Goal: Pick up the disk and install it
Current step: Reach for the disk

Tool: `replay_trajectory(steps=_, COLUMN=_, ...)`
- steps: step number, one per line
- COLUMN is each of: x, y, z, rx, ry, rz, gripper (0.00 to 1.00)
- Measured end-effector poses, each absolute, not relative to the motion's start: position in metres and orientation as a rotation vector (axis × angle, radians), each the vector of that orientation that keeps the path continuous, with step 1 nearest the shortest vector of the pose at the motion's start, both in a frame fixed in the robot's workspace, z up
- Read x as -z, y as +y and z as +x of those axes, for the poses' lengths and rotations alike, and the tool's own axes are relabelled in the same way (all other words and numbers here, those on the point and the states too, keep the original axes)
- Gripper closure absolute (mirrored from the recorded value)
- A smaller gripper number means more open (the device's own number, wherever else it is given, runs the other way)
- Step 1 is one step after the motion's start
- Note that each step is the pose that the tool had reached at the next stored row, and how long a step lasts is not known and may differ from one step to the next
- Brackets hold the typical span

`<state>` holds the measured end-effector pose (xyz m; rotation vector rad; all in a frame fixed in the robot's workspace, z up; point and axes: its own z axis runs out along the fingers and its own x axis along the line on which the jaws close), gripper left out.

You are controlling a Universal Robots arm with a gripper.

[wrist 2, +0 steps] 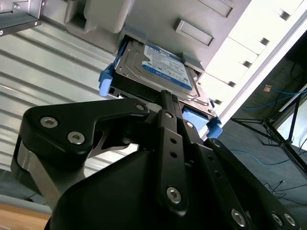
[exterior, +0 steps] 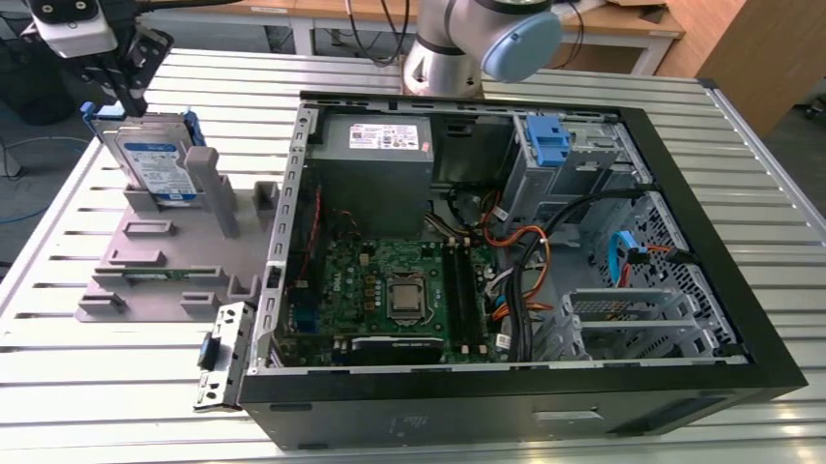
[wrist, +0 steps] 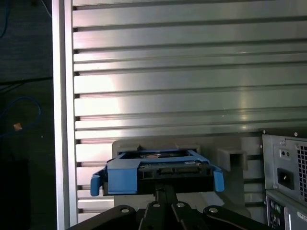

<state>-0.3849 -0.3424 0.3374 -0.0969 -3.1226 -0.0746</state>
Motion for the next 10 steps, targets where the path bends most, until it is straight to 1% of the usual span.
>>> replay_trajectory(steps=10, x=-0.3361, y=-0.3408, z=-0.386, rx=0.073, ry=-3.122, rz=0.026, gripper=0.89)
